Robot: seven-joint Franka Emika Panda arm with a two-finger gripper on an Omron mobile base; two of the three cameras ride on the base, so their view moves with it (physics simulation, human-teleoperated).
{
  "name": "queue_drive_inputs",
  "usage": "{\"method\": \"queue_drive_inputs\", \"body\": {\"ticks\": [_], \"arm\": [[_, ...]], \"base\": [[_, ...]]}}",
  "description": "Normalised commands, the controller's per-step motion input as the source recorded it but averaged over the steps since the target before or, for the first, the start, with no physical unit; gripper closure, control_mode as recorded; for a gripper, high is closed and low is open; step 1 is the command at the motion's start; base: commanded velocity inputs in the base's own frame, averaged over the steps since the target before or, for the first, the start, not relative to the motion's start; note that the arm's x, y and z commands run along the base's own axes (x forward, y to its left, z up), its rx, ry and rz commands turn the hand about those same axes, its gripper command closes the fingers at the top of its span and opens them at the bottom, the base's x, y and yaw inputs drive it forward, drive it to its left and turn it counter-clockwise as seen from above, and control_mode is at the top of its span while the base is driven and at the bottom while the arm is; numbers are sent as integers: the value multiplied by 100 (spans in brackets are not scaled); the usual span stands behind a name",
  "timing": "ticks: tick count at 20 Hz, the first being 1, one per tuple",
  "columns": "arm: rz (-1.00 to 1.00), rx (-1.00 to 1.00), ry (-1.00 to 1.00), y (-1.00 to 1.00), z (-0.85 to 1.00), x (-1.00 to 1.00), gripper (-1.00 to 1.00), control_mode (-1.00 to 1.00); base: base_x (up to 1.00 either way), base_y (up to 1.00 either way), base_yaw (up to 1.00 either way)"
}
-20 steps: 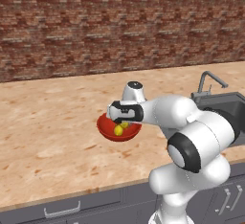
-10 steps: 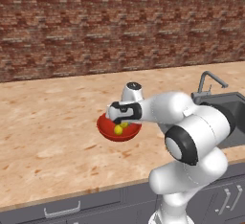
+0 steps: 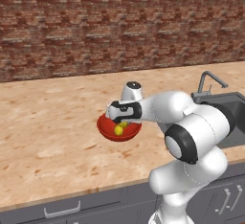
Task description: Pick the lemons from the cabinet and place them in one bowl. Pick the carrot from the sink and place it in the other bowl.
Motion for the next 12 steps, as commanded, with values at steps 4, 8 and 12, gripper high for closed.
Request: {"method": "queue_drive_inputs", "body": {"ticks": [4,8,12], "arm": [[0,0,0,0,0,0,-100,-100],[0,0,0,-2,3,0,-100,-100],[0,0,-8,-3,44,-9,-100,-100]], "base": [[0,0,0],[0,0,0],[0,0,0]]}}
